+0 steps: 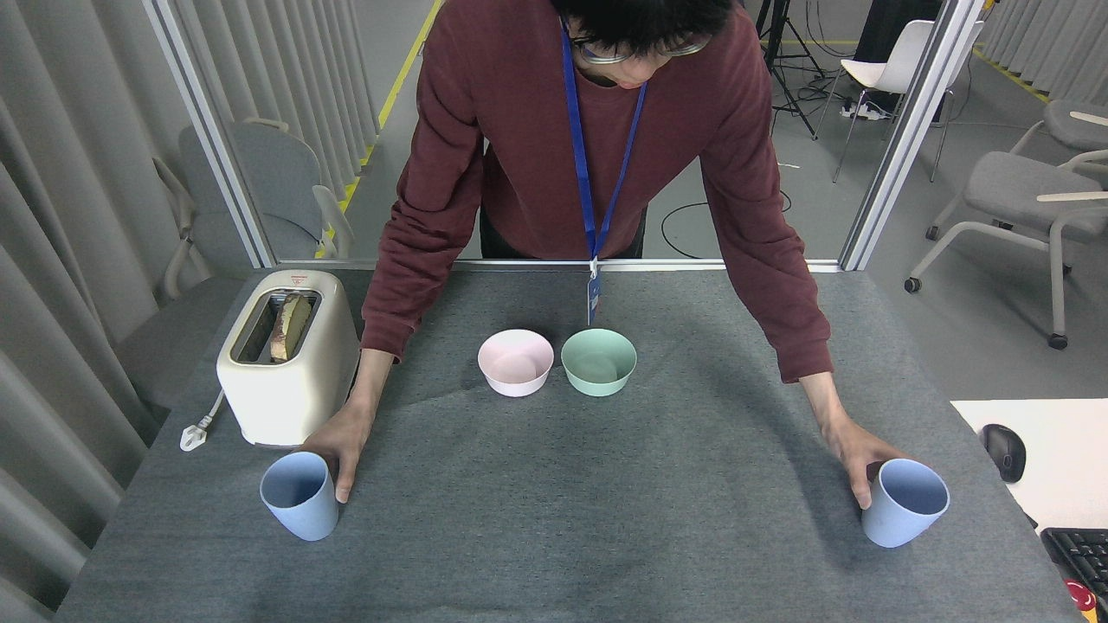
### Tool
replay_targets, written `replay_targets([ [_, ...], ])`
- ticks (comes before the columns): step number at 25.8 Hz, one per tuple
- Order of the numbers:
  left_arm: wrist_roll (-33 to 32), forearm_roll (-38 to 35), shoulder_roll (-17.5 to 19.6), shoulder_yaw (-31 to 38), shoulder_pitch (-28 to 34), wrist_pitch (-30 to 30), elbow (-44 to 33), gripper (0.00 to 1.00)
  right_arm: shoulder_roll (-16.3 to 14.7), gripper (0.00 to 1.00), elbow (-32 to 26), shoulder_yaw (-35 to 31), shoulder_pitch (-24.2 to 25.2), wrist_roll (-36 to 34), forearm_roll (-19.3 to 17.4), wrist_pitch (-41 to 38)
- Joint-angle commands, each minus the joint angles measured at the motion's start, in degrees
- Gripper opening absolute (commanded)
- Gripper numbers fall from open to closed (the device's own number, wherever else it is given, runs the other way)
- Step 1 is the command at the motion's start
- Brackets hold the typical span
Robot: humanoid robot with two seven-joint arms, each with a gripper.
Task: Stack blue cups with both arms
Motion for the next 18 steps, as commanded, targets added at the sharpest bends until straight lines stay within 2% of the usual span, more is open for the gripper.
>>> replay_targets([
  [1,0.0,0.3,0.0,-0.1,0.0,-0.1,0.2,1.00,0.0,1.00,0.0,-0.1,0.1,0.0,0.0,0.0],
  [9,0.0,2.1,-0.1,0.0,-0.3,0.0,0.3,1.00,0.1,1.00,0.0,0.2,0.1,0.0,0.0,0.1],
  [18,-0.2,3.6,0.6,-0.1,-5.2,-0.1,2.5,1.00,0.2,1.00,0.0,0.3,0.1,0.0,0.0,0.2],
])
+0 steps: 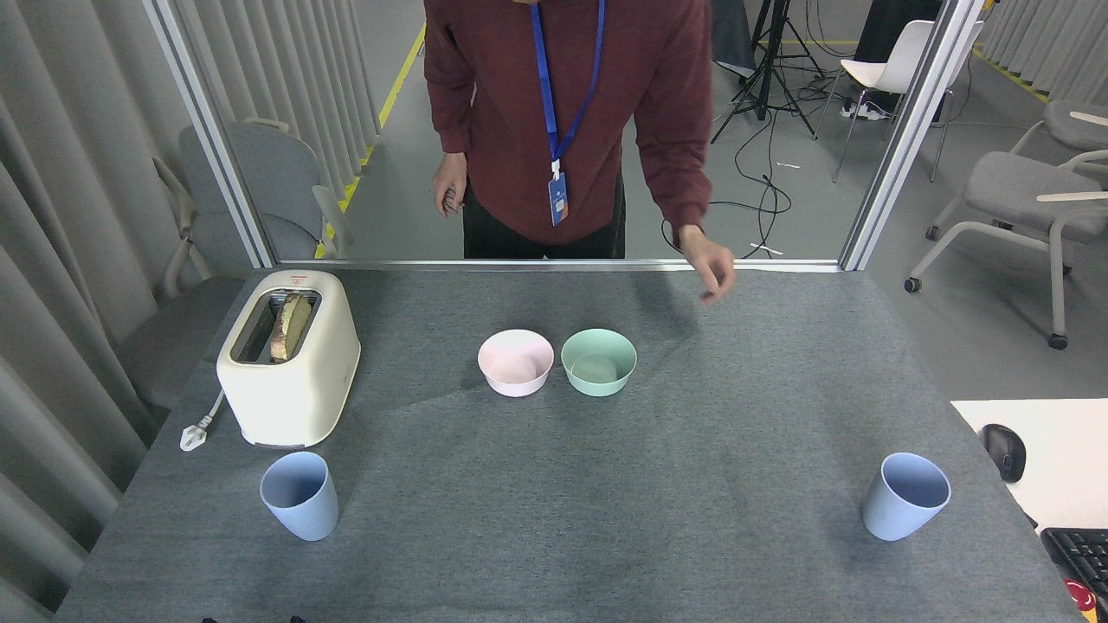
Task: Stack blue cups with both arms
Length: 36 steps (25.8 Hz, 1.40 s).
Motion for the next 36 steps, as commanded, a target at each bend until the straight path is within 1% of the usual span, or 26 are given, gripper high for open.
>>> replay_targets([
  [1,-0.5,0.1,0.4,0.0,-2.8,-0.1,2.6,1.00,0.1,1.00,0.0,0.0,0.0,0.0,0.0,0.0],
  [6,-1.4,-0.9,0.8,-0.4,-8.8,0.0,9.8,1.00,0.1,1.00,0.0,0.0,-0.3,0.0,0.0,0.0],
  [11,-1.6,-1.0,3.0,-2.1,-14.4,-0.1,14.5,1.00,0.2,1.00,0.2,0.0,-0.4,0.0,0.0,0.0],
  [21,-1.5,-1.1,3.3,-6.0,-21.6,-0.1,21.9,1.00,0.3,1.00,0.5,0.0,-0.4,0.0,0.0,0.0],
  [25,-1.4,-1.1,3.3,-6.2,-27.1,0.5,28.2,1.00,0.3,1.00,0.5,0.0,-0.4,0.0,0.0,0.0],
  [31,-1.4,-1.0,3.2,-6.2,-30.8,1.3,31.9,1.00,0.3,1.00,0.6,-0.2,-0.4,-0.1,0.0,0.0],
  [36,-1.0,-1.0,2.9,-6.7,-31.4,1.8,32.6,1.00,0.3,1.00,0.7,-0.2,-0.4,-0.1,-0.1,0.0],
])
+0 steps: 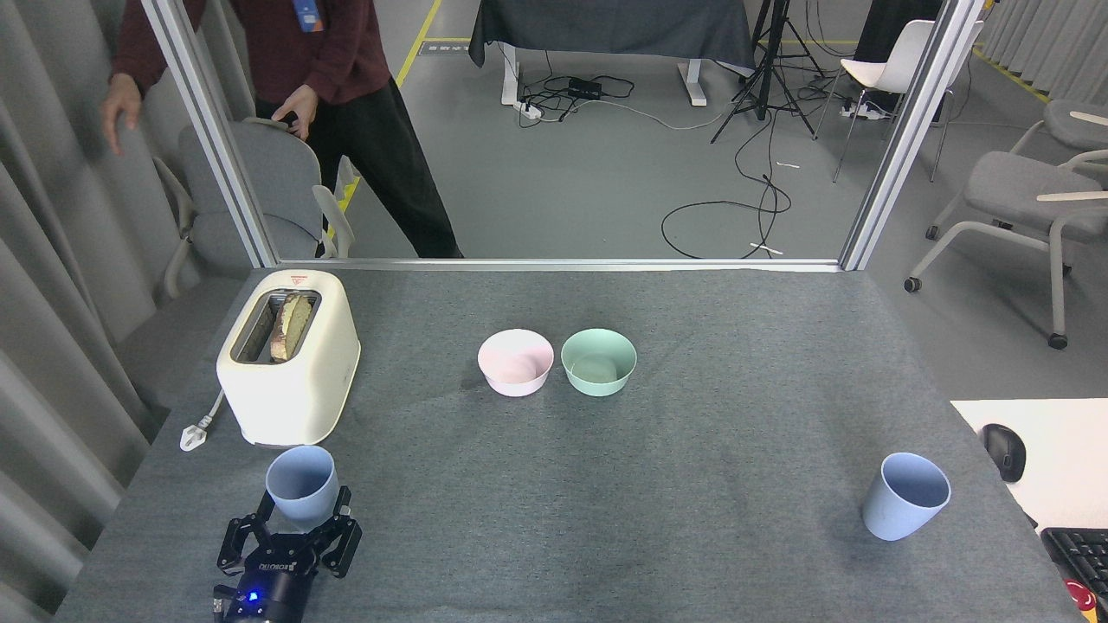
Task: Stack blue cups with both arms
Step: 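Grasp the blue cup near the left gripper and slide it toward the table center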
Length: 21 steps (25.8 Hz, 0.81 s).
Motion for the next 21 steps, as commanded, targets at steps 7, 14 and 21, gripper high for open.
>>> replay_targets([
  [7,0.8,0.0,0.2,-1.4,0.4,-0.1,-0.4,0.55,0.0,1.00,0.0,0.0,0.0,-0.3,0.0,0.0],
  [14,0.0,-0.1,-0.2,-12.0,6.1,-3.0,-16.5,0.54,0.0,1.00,0.0,0.5,0.0,-0.3,0.0,0.7],
  [21,0.7,-2.9,-0.2,-26.9,11.0,-6.6,-22.0,0.57,0.0,1.00,0.0,0.4,-0.1,-0.3,0.1,0.9],
])
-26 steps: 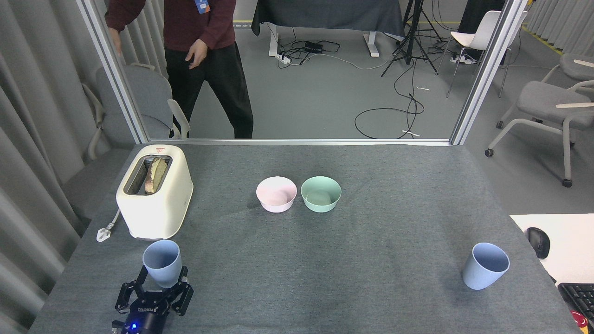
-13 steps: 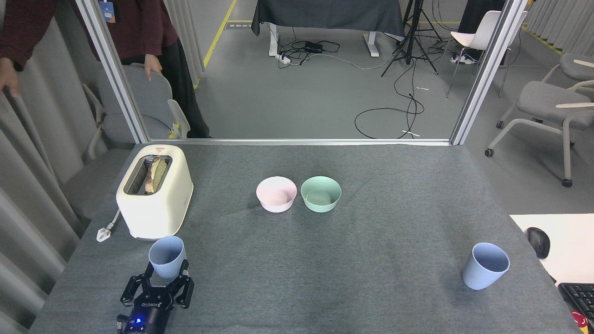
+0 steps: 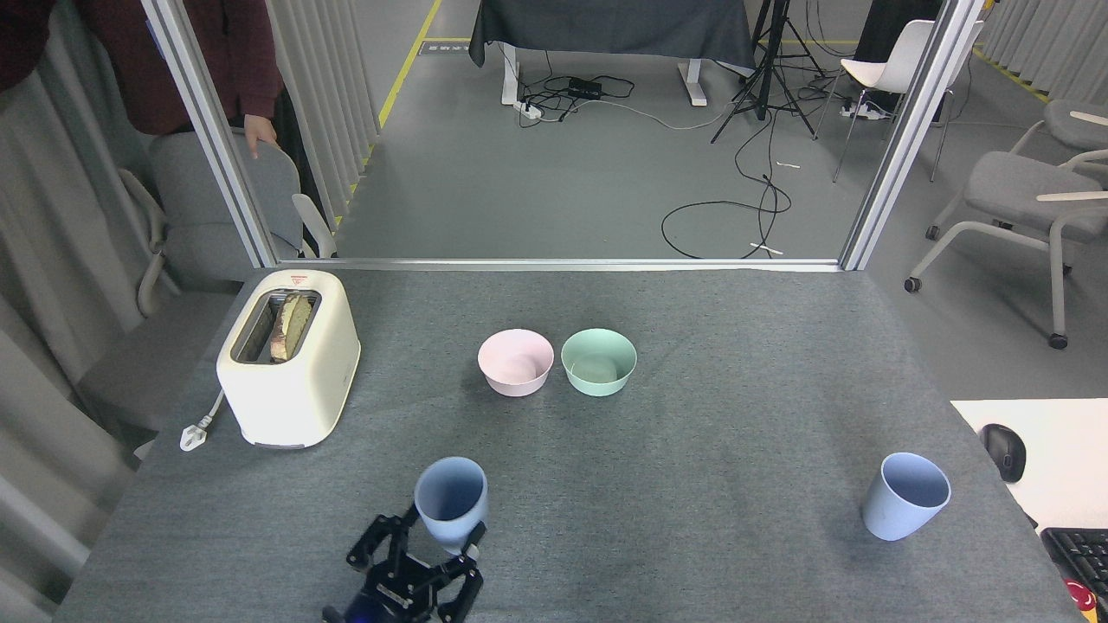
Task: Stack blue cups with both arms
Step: 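Grasp the blue cup near the left gripper and slide it toward the table center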
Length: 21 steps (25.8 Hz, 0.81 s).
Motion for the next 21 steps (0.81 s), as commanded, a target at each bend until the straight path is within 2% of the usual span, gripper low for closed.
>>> replay_targets([
  [1,0.7,-2.7,-0.5,-5.0,2.0,-1.3,-1.8,0.57,-0.1,1.00,0.0,-0.2,0.0,0.0,0.1,0.0],
  [13,0.8,-5.7,-5.6,-8.8,1.7,-1.5,0.7,0.62,-0.1,1.00,-0.3,-0.3,0.1,0.0,0.2,0.0],
  [14,0.8,-5.7,-6.1,-8.8,1.7,-1.5,1.5,0.67,-0.1,1.00,-0.4,-0.3,0.2,0.0,0.1,0.0],
  [16,0.8,-5.8,-7.2,-8.7,1.2,-1.4,3.6,0.99,-0.1,1.00,-0.4,-0.4,0.3,0.0,0.2,0.0],
  [21,0.9,-5.6,-6.8,-8.3,0.7,-1.6,4.4,1.00,-0.1,1.00,-0.4,-0.6,0.3,0.0,0.2,0.0],
])
